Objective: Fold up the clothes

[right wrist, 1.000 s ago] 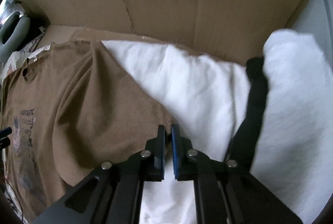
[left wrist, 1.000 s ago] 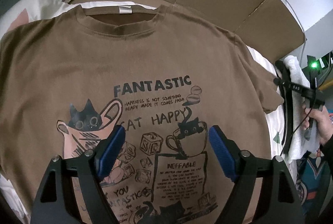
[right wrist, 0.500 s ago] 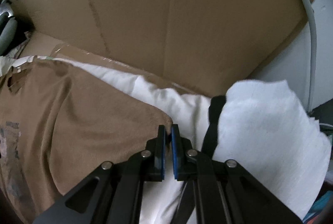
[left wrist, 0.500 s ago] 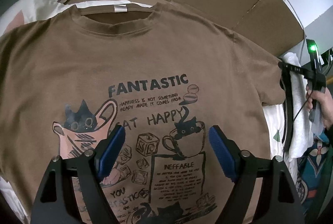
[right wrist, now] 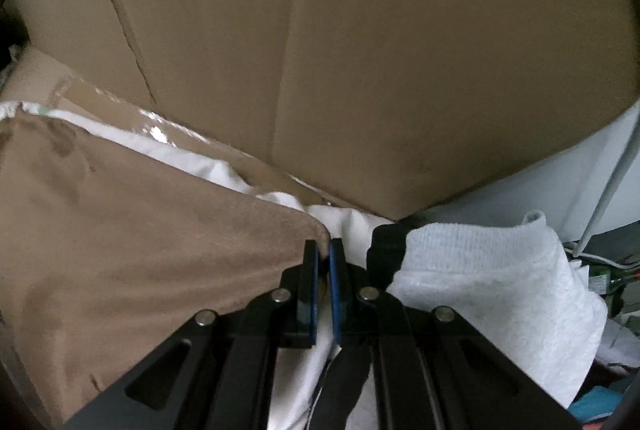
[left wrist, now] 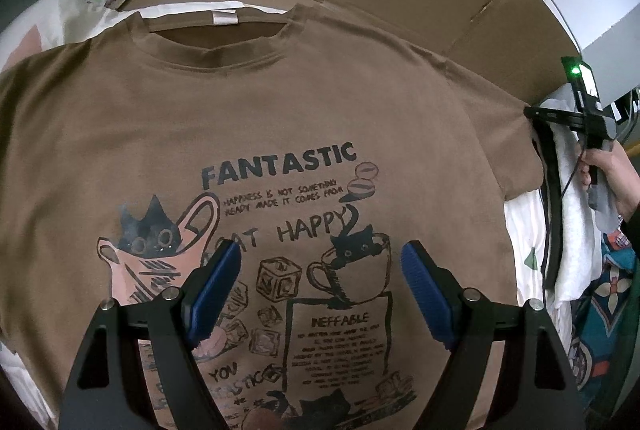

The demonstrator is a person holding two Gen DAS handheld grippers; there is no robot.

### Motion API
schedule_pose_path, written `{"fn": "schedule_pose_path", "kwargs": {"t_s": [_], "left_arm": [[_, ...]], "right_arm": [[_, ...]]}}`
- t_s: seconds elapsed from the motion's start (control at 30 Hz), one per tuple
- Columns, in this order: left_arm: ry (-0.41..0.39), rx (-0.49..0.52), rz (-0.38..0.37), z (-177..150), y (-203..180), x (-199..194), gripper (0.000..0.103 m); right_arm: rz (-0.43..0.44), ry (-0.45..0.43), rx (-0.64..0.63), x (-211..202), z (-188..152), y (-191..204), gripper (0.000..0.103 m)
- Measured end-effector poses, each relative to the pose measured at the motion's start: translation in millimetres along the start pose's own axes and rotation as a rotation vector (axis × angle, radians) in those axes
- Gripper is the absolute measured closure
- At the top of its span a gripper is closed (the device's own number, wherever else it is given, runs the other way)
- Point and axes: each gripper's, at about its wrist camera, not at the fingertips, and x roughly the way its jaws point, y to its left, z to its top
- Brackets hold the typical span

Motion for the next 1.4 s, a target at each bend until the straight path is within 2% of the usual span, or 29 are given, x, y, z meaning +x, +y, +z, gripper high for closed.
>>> {"fn": "schedule_pose_path", "kwargs": {"t_s": [0.27,0.33,0.43,0.47,0.53,0.6,0.7,0.8,0.93,1.07,1.17,1.27,1.33,1.4], "left_arm": [[0.007,0.004,-0.008,-1,1,2,0.020],[0.008,0.008,-0.012,-1,0,2,0.020],[0.007,0.023,-0.022,0,-4,1,0.020],[0.006,0.027,-0.024,1,-7,0,0.020],[0.008,0.036,-0.035,3,-13,0,0.020],[0.011,0.053,-0.049,8,-23,-1,0.020],[0.002,0.091,-0.063,17,-42,-8,0.020],[0.003,0.150,-0.068,26,-63,-14,0.020],[0.038,0.219,-0.085,33,-94,-16,0.020],[0.115,0.276,-0.096,31,-120,-9,0.020],[0.156,0.310,-0.080,28,-137,-1,0.020],[0.186,0.359,-0.075,24,-151,10,0.020],[0.210,0.364,-0.089,24,-156,17,0.020],[0.219,0.371,-0.070,25,-161,24,0.020]], "right_arm": [[-0.078,0.071,-0.039,23,-1,8,0.099],[-0.070,0.079,-0.040,27,-1,9,0.099],[-0.021,0.037,-0.033,16,-2,6,0.098],[-0.005,0.015,-0.019,8,-2,3,0.094],[0.039,-0.026,0.015,-8,-5,-6,0.075],[0.094,-0.061,0.041,-25,-10,-14,0.069],[0.181,-0.104,0.072,-53,-26,-26,0.069],[0.290,-0.140,0.108,-70,-30,-11,0.069],[0.372,-0.190,0.163,-93,-64,-17,0.068],[0.406,-0.212,0.203,-110,-94,-31,0.067],[0.400,-0.215,0.187,-109,-113,-26,0.067],[0.430,-0.209,0.199,-101,-130,-20,0.067],[0.453,-0.201,0.208,-98,-141,-17,0.067],[0.470,-0.197,0.225,-94,-150,-14,0.065]]}}
